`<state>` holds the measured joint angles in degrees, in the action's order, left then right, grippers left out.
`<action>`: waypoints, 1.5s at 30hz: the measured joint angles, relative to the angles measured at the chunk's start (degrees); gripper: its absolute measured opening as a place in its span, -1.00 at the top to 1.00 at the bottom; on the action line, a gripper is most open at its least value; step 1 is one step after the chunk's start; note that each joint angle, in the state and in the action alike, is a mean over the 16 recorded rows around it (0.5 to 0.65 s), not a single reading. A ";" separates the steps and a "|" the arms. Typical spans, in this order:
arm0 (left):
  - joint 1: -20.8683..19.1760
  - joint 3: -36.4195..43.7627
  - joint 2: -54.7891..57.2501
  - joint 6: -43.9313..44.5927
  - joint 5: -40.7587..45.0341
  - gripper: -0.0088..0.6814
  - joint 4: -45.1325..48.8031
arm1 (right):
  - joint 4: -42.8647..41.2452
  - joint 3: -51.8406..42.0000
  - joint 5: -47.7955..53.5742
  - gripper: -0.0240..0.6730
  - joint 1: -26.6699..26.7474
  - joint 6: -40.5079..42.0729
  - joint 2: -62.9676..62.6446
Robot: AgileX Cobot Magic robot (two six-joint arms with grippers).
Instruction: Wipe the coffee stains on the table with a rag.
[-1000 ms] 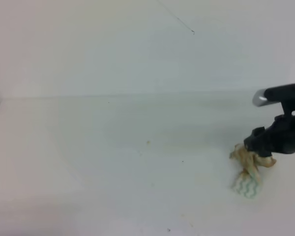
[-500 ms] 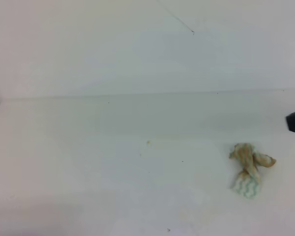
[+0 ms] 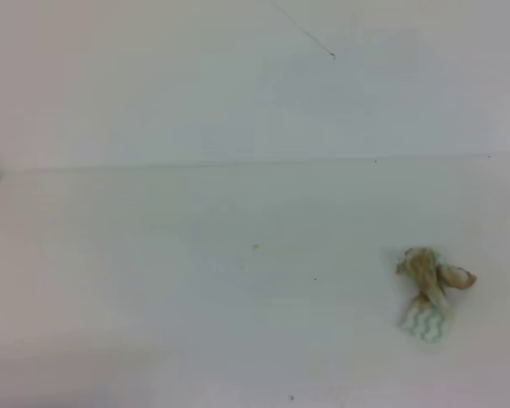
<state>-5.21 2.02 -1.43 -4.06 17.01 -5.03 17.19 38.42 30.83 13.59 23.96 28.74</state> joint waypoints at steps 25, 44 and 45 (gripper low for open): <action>0.00 -0.13 0.00 0.00 0.05 0.97 0.00 | -0.74 -25.00 -24.63 0.94 -0.11 0.03 -7.51; 0.00 0.13 -0.09 0.00 -0.05 0.97 0.00 | -1.30 -38.41 -22.81 0.94 -9.80 2.26 -27.59; 0.00 0.13 -0.09 0.00 -0.05 0.97 0.00 | -1.67 -38.85 -22.08 0.94 -10.34 2.18 -28.18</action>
<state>-5.22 2.15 -1.52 -4.06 16.96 -5.03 15.52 -0.43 8.75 3.25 26.14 0.56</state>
